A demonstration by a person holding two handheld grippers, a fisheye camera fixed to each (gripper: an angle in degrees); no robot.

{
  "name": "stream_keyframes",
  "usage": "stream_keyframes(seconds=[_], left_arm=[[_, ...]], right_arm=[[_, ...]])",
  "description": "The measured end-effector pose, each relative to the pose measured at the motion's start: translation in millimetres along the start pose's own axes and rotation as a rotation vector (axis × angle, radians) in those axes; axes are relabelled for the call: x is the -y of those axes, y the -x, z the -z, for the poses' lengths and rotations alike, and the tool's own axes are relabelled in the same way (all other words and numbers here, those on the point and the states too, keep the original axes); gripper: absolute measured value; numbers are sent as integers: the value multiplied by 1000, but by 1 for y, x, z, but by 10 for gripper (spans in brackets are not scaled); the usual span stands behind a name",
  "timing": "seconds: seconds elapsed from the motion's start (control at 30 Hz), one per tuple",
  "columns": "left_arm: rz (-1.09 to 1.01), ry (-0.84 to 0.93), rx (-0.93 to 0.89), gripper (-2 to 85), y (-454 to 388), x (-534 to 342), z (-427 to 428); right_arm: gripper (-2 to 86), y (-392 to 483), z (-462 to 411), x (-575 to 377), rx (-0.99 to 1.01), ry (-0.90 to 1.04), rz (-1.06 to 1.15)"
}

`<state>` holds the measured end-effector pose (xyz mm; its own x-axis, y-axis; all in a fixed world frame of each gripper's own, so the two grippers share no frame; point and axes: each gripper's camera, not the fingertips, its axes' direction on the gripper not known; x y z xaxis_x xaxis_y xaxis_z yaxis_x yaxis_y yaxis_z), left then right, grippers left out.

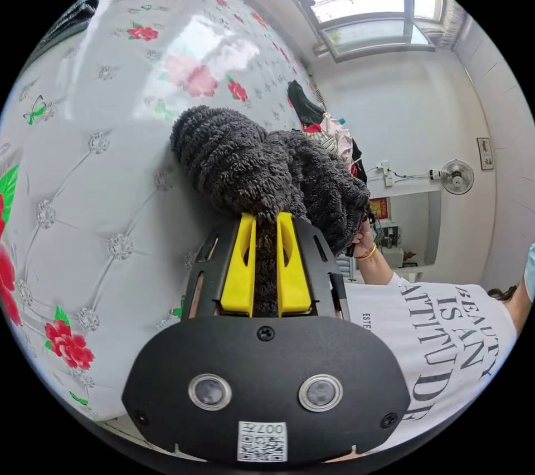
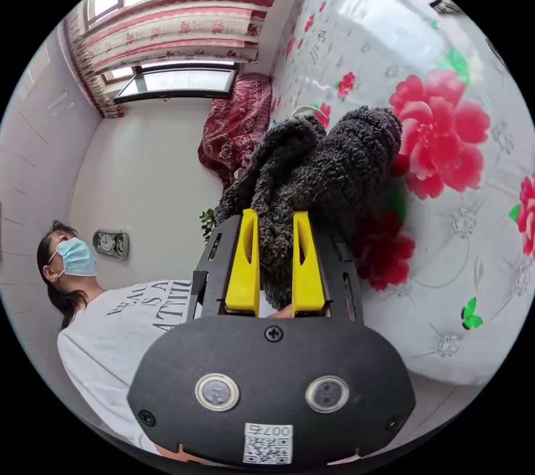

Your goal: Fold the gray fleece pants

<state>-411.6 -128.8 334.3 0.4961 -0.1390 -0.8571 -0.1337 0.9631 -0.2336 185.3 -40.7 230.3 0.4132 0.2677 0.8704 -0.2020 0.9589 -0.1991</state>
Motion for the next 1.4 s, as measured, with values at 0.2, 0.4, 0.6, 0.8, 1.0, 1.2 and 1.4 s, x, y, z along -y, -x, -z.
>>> stream_keyframes(seconds=[0.2, 0.4, 0.6, 0.8, 1.0, 1.2, 1.4], left_arm=[[-82, -231, 86, 60, 6, 88, 137], [-42, -467, 278, 64, 27, 179, 281], [347, -467, 683, 105, 112, 194, 277], [243, -193, 979, 110, 91, 100, 116], [65, 104, 1039, 61, -6, 28, -42], [-192, 277, 1003, 55, -93, 50, -162], [-269, 381, 1032, 56, -139, 93, -245]], right_arm=[[92, 95, -132, 155, 37, 116, 246], [98, 179, -322, 307, 79, 194, 407], [100, 132, -472, 358, -275, 275, 265], [91, 43, -477, 231, -526, 504, 328], [82, 25, -386, 82, -948, 753, 445], [80, 8, -350, -6, -1101, 743, 464], [67, 4, -321, 1, -985, 513, 330]])
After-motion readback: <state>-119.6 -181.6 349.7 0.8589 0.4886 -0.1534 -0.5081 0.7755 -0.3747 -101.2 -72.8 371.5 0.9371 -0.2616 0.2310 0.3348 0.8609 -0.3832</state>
